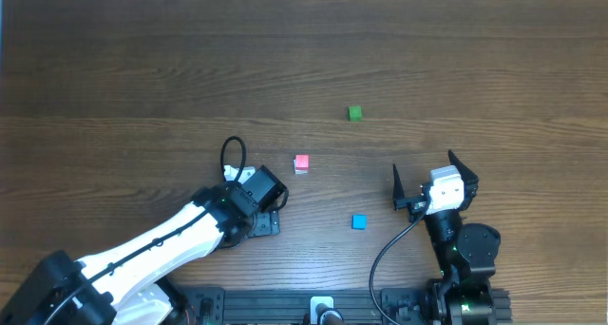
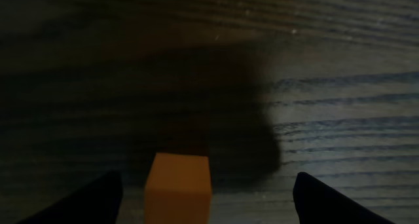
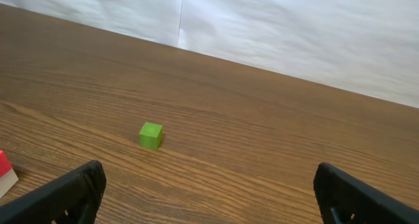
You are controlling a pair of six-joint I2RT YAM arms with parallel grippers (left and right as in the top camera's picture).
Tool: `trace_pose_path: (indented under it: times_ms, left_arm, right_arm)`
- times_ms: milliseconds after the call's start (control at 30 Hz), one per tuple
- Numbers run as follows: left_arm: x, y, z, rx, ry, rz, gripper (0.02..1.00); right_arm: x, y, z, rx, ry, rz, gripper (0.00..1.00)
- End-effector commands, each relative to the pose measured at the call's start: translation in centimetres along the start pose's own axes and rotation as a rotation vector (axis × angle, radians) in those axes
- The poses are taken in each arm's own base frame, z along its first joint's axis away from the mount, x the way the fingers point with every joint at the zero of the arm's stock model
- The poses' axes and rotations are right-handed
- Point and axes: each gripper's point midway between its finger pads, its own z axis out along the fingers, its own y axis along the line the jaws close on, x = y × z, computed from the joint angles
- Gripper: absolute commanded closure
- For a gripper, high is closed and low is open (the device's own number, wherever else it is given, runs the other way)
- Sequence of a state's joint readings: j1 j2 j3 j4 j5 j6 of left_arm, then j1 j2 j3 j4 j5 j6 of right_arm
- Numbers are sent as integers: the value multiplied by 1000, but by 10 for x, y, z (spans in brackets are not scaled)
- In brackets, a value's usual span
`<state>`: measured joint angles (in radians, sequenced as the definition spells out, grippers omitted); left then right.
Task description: Stack Cubes
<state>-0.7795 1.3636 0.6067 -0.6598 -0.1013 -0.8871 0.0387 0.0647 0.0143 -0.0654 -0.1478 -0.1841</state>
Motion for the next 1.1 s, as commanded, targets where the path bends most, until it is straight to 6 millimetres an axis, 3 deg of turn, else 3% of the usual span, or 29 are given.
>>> trace_pose_path:
  times_ms: [33,167,667,1100]
  left_arm:
    - [2,2,3,-6,9,9,185]
    - [2,2,3,-7,10,37,198]
    - [4,8,3,-21,30,54,597]
    - [5,8,4,-15,40,50,785]
  right_arm:
    - [3,-2,0,9,5,5,9]
    - [3,-2,0,9,5,5,7]
    - [3,-2,0,9,5,5,9]
    - [3,-2,0,9,5,5,9]
